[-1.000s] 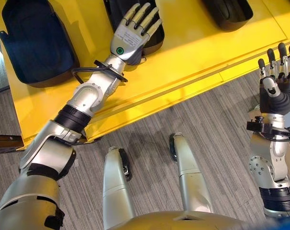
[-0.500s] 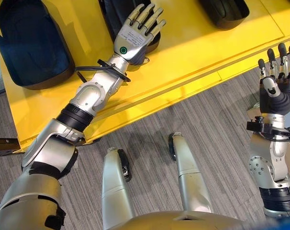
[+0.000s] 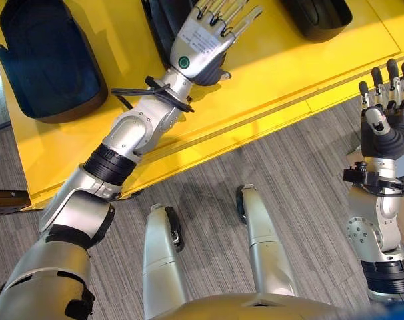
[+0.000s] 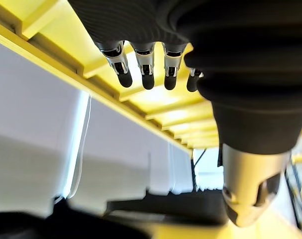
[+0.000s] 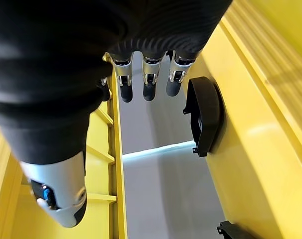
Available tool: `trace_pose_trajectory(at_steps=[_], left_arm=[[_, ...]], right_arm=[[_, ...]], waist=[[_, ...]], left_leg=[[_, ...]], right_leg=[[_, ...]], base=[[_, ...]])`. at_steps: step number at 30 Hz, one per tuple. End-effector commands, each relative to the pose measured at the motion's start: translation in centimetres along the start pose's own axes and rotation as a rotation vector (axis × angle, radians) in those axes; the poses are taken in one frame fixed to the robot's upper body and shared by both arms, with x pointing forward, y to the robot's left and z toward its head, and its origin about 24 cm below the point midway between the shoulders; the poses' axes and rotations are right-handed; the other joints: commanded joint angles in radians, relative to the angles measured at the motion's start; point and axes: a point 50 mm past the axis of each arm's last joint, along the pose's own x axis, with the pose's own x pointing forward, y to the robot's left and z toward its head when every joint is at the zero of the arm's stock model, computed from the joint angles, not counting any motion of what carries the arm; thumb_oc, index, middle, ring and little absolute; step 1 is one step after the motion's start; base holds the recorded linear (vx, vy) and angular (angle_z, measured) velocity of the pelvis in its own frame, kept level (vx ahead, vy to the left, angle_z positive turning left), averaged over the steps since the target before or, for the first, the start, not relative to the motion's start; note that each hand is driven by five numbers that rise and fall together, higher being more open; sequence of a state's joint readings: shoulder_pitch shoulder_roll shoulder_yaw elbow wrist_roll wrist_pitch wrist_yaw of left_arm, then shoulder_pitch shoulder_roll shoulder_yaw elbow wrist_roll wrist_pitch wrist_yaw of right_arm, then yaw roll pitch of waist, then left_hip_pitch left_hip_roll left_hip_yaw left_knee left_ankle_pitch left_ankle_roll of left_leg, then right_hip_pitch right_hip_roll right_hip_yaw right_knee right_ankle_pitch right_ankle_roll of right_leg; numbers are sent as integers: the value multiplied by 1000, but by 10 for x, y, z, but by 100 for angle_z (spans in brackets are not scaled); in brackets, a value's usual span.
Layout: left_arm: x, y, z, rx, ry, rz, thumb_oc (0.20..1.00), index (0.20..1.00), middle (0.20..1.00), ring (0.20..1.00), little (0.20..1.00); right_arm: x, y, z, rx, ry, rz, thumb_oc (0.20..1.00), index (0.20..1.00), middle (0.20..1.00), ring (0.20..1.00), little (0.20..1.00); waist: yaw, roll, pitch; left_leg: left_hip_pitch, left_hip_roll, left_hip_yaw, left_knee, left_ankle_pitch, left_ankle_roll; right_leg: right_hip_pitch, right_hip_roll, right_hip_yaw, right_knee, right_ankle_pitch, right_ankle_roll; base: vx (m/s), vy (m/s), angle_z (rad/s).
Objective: Move parts from the plastic box to the shelf.
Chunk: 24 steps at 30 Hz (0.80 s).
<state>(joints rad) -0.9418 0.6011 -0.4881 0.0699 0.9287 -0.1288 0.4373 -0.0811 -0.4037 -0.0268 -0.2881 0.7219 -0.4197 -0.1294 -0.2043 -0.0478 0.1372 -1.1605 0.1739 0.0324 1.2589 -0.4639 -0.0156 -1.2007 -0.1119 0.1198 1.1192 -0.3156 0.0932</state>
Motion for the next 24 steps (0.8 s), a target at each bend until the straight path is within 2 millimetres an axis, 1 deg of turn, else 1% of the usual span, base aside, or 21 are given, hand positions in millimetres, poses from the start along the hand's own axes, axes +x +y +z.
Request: trace_pose_trajectory(at_steps=[1,3,5,6,7,9,10,15,16,17,19,20,22,24], left_arm=[[28,33,4,-57,-50,188,1000,1000,1000,1000,1000],[27,40,13,-180,-47,255,1000,1000,1000,1000,1000],[24,39,16,-295,-18,271,1000,1000,1000,1000,1000],[21,39,16,-336,-3,272,1000,1000,1000,1000,1000],[21,39,16,-338,-2,271,1000,1000,1000,1000,1000],[14,37,16,-461,40,289,1000,1000,1000,1000,1000],[13,36,15,-491,62,302,1000,1000,1000,1000,1000],[4,28,10,-535,137,304,1000,1000,1000,1000,1000],[-2,26,8,-561,170,314,1000,1000,1000,1000,1000],[-2,26,8,-561,171,315,1000,1000,1000,1000,1000],[-11,23,6,-601,219,318,1000,1000,1000,1000,1000],[-12,23,6,-601,220,318,1000,1000,1000,1000,1000],[-19,18,8,-662,259,324,1000,1000,1000,1000,1000],[-23,15,9,-689,274,319,1000,1000,1000,1000,1000]], right_arm=[[12,14,32,9,-173,95,1000,1000,1000,1000,1000],[12,16,32,12,-181,94,1000,1000,1000,1000,1000],[13,17,32,9,-185,88,1000,1000,1000,1000,1000],[13,18,32,10,-187,88,1000,1000,1000,1000,1000],[13,18,31,9,-186,88,1000,1000,1000,1000,1000],[13,20,30,11,-183,91,1000,1000,1000,1000,1000],[13,22,29,13,-183,93,1000,1000,1000,1000,1000],[14,24,31,6,-191,96,1000,1000,1000,1000,1000],[13,24,32,3,-200,93,1000,1000,1000,1000,1000],[13,25,32,3,-200,93,1000,1000,1000,1000,1000],[13,25,33,6,-207,84,1000,1000,1000,1000,1000],[13,25,32,7,-206,84,1000,1000,1000,1000,1000],[13,26,33,14,-216,76,1000,1000,1000,1000,1000],[13,25,33,17,-219,67,1000,1000,1000,1000,1000]], waist=[[-21,28,19],[-18,24,19],[-16,22,19],[-13,22,20],[-14,22,19],[-11,21,19],[-10,20,20],[-8,17,21],[-5,16,26],[-6,16,25],[-3,14,30],[-3,15,29],[-2,13,33],[-1,12,35]], left_leg=[[16,-38,-65,-130,81,-6],[21,-41,-66,-135,83,-5],[20,-42,-68,-137,85,-5],[19,-42,-68,-137,87,-5],[20,-42,-68,-137,87,-5],[19,-42,-67,-138,88,-5],[18,-43,-67,-139,90,-5],[15,-42,-71,-145,95,-6],[14,-42,-72,-149,97,-6],[14,-42,-72,-149,97,-6],[12,-40,-73,-154,102,-8],[12,-40,-73,-154,102,-8],[9,-39,-74,-157,106,-8],[8,-40,-76,-158,106,-7]], right_leg=[[52,-28,-39,18,-66,-45],[54,-27,-39,14,-63,-46],[55,-26,-39,11,-60,-46],[55,-26,-39,10,-58,-47],[56,-26,-39,10,-58,-47],[54,-26,-38,10,-56,-47],[53,-25,-38,10,-55,-48],[50,-26,-39,3,-49,-48],[51,-26,-39,0,-48,-48],[51,-26,-40,0,-48,-48],[48,-26,-39,-5,-43,-47],[48,-26,-39,-5,-43,-47],[47,-27,-41,-7,-39,-47],[46,-27,-41,-8,-39,-47]], base=[[0,0,0],[0,0,0],[0,0,0],[0,0,0],[0,0,0],[0,0,0],[0,0,0],[0,0,0],[0,0,0],[0,0,0],[0,0,0],[0,0,0],[0,0,0],[0,0,0]])
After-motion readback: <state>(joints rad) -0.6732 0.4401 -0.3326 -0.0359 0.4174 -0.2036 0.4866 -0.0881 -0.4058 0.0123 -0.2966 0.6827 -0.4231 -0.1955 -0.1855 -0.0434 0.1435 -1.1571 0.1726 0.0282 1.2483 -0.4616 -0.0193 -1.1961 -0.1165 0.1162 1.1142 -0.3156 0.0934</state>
